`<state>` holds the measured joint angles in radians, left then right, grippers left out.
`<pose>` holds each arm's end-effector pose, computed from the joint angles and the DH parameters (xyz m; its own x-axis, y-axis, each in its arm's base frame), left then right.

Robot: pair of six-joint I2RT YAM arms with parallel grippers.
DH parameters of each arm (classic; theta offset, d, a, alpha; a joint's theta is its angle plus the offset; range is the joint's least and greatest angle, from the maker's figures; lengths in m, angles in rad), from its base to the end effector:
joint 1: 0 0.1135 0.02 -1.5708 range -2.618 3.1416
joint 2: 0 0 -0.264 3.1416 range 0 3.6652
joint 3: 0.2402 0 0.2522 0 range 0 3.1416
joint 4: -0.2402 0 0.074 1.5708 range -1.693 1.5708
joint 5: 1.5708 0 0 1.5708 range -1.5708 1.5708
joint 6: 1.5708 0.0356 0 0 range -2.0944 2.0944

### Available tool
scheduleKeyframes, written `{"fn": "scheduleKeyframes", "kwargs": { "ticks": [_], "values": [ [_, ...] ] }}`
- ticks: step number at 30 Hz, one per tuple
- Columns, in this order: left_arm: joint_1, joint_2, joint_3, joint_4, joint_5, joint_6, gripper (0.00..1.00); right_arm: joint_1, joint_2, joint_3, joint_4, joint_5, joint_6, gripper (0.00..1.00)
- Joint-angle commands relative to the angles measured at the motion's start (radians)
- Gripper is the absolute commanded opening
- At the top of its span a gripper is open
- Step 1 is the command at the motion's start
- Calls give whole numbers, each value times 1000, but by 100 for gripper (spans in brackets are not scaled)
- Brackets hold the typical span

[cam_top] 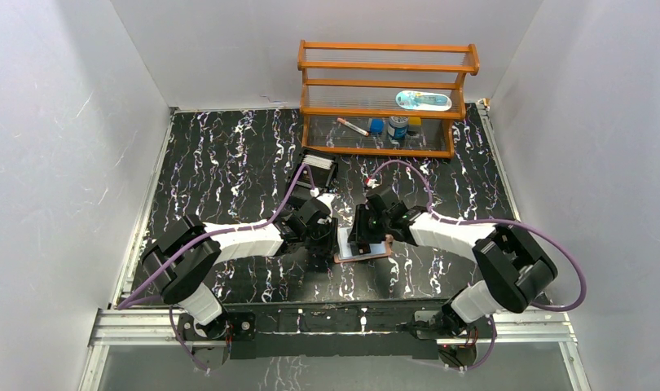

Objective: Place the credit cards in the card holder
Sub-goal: Insert the credit card into the card holder.

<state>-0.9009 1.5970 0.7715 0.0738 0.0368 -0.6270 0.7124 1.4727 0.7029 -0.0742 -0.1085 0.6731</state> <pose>0.1959 -0.2495 0.1633 -0.8128 0.0818 -0.5768 0.3991 0.7995 -0.4490 0.2128 0.1889 0.1671 -0.8813 0.0578 -0.4691 -0.1981 0.8560 0.4775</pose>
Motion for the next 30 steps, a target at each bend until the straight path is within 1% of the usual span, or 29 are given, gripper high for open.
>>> {"fn": "scheduleKeyframes", "kwargs": {
  "ticks": [1,4,7,13,16,24,30],
  "values": [
    [-7,-38,-11,7,-23,20,31,1,-60,48,-85,121,-11,43],
    [-8,-38,-10,5,-23,22,31,0,-82,71,-140,183,-27,48],
    [-7,-38,-12,4,-21,23,31,1,-97,67,-160,213,-35,50],
    [-8,-35,-10,4,-21,22,31,1,-88,56,-153,215,-38,51],
    [-7,-32,-9,4,-20,21,31,0,-68,50,-130,185,-35,50],
    [-8,-25,-3,4,-16,21,31,2,-28,33,-43,114,-40,42],
    [-9,-17,10,3,-12,25,31,5,-6,17,-1,85,-37,41]
  ]
}}
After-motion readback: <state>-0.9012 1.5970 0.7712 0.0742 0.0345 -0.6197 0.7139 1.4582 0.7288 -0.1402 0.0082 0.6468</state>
